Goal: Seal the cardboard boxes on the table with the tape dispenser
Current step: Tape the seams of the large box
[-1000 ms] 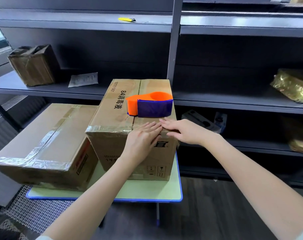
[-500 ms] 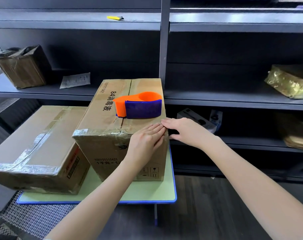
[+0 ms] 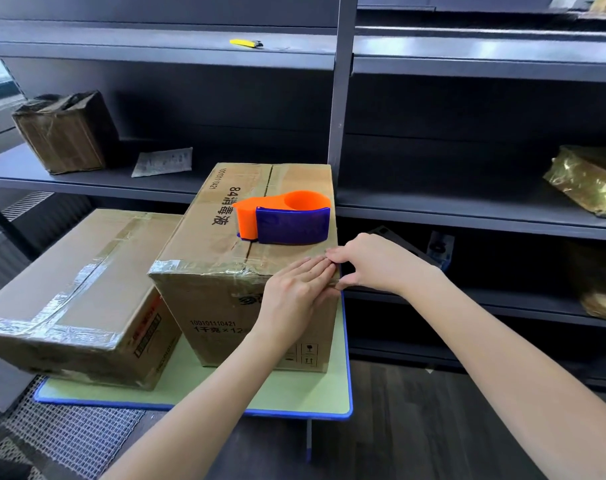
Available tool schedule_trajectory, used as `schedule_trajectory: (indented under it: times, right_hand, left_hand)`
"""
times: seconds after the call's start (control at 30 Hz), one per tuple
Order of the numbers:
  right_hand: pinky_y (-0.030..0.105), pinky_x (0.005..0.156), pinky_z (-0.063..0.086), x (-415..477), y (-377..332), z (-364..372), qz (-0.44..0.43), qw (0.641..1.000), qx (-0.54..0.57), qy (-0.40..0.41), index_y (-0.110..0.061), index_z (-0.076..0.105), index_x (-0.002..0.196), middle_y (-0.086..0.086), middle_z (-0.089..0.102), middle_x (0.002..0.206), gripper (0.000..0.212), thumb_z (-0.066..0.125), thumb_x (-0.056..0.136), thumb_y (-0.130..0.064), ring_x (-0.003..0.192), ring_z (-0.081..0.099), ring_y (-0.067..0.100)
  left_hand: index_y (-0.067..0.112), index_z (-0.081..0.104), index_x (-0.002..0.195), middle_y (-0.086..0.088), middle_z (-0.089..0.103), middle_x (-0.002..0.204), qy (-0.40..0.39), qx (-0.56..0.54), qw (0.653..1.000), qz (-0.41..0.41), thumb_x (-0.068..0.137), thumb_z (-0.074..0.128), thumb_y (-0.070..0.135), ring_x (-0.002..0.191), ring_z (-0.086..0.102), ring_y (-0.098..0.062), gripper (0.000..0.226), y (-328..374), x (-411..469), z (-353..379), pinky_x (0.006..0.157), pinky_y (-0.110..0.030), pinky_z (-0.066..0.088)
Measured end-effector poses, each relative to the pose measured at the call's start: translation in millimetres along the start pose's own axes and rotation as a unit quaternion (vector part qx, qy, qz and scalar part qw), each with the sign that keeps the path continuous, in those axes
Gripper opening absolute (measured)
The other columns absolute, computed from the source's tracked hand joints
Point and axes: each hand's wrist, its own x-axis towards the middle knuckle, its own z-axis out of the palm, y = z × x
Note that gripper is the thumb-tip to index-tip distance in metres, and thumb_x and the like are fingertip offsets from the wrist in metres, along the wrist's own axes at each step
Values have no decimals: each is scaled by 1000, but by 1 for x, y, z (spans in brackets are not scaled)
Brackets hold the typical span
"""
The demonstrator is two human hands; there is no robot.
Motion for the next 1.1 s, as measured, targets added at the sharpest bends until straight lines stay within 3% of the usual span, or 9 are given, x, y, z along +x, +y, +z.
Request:
schedule_trajectory:
  times: [0.17,0.33,0.5,0.63,0.73,0.9,0.97,1.1]
  right_hand:
    - [27,104,32,1,7,2,-3,998,57,-6,-17,42,140,-1,48,140,57,59,90,-38,127,42,18]
    - [29,106,33,2,6,6,6,997,75,2,-17,47,137,-2,48,140,54,58,90,-39,127,43,19]
    - [31,108,32,-4,1,6,18,997,79,13,-17,43,139,-1,46,143,53,58,90,-32,130,41,19]
    - [34,99,40,-6,-6,9,30,997,60,39,-19,53,132,-2,52,137,50,62,86,-36,121,49,20]
    - [32,98,40,-6,-7,13,43,996,58,54,-21,50,135,-3,51,138,49,60,89,-35,120,50,19]
    - [31,113,27,-11,-3,31,51,986,146,62,-17,34,144,-4,33,150,69,67,85,-29,139,30,16]
    - [31,115,23,-13,-5,41,60,983,159,71,-18,29,147,-4,27,153,78,70,82,-27,141,24,15]
    - [31,115,24,-13,-13,50,75,978,159,111,-19,26,147,-5,25,154,75,67,85,-20,142,23,13]
  left_hand:
    - [8,73,104,-5,69,110,-16,-47,998,-31,72,63,6,106,64,-19,33,-3,4,-5,92,-33,51]
    - [16,71,109,-1,66,114,-78,-73,987,-123,75,60,10,112,61,-20,36,2,11,-13,93,-39,52]
    - [16,68,114,1,63,120,-93,-74,988,-101,80,52,14,118,55,-13,38,2,10,-22,101,-26,39]
    - [13,71,110,-1,66,116,-79,-68,992,-77,83,58,22,113,59,-12,31,0,5,-18,98,-32,47]
    - [12,73,105,-3,68,111,-72,-71,993,-66,84,48,24,108,63,-15,35,0,6,-15,94,-33,50]
    - [12,73,105,-2,68,111,-72,-72,991,-87,81,61,19,108,62,-13,28,2,7,-16,93,-34,51]
    - [12,71,109,-2,66,114,-74,-65,992,-82,83,57,19,111,61,-14,30,2,6,-17,96,-33,49]
    - [9,66,118,-4,63,123,-98,-71,990,-66,87,45,22,118,56,-14,39,4,3,-21,105,-28,39]
